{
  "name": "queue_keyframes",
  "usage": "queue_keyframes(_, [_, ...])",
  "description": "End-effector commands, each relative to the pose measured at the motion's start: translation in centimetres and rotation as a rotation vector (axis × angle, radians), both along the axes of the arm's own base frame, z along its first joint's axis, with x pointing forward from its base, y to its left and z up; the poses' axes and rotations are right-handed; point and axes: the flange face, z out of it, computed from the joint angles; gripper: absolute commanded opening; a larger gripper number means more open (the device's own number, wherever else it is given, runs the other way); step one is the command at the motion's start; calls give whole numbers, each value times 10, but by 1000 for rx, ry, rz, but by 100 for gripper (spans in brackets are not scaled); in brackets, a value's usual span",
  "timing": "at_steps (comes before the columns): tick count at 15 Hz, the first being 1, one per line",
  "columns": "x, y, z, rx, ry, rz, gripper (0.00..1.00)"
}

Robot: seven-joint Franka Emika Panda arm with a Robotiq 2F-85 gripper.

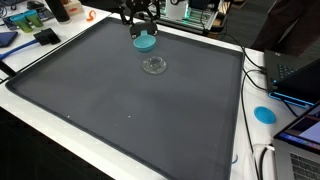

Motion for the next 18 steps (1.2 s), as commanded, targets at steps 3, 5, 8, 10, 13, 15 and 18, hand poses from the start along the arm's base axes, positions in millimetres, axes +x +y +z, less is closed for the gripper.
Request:
queue_keyframes(3, [-16, 12, 1, -8, -33, 33, 31])
queue_keyframes(5, [-18, 16, 1, -11, -33, 38, 31])
queue_keyframes(8, [-20, 22, 2, -27, -29, 51, 31])
queue_keyframes(10, [-21, 26, 4, -33, -28, 60, 31])
queue_keyframes(13, [-23, 33, 6, -51, -25, 69, 31])
queue_keyframes(15, [-23, 38, 10, -65, -24, 71, 31])
queue_keyframes(18, [-23, 45, 15, -89, -18, 75, 31])
